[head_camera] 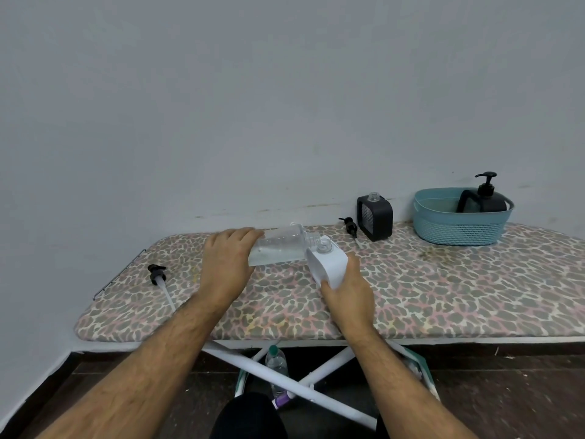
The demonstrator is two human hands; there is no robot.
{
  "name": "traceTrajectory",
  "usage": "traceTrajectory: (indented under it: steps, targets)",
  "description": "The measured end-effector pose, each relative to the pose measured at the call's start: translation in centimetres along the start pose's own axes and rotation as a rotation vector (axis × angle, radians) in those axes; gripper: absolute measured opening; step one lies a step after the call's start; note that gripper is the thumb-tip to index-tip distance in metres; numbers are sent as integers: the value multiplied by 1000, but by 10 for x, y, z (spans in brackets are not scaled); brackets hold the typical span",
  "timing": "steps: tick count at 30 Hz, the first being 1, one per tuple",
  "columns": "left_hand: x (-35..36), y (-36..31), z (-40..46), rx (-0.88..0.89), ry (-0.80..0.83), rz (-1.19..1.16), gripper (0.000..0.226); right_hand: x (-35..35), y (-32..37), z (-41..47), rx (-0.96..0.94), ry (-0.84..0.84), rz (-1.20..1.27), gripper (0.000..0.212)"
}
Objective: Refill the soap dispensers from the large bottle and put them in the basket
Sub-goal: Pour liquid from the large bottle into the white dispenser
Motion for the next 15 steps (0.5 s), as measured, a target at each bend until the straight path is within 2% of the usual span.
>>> traceTrajectory:
  steps: [15]
  targets:
    - [1, -1, 5, -6, 27, 57, 68, -2, 0, 0, 7, 3, 21, 67]
Point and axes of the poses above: each hand's wrist, its own z-axis towards the middle knuckle, its own x-axis out of the palm, y = z × x, the point moved 5 cm from there along z, towards the middle knuckle, and after that the axes turned 1 degree about z, right-handed, at the moved point
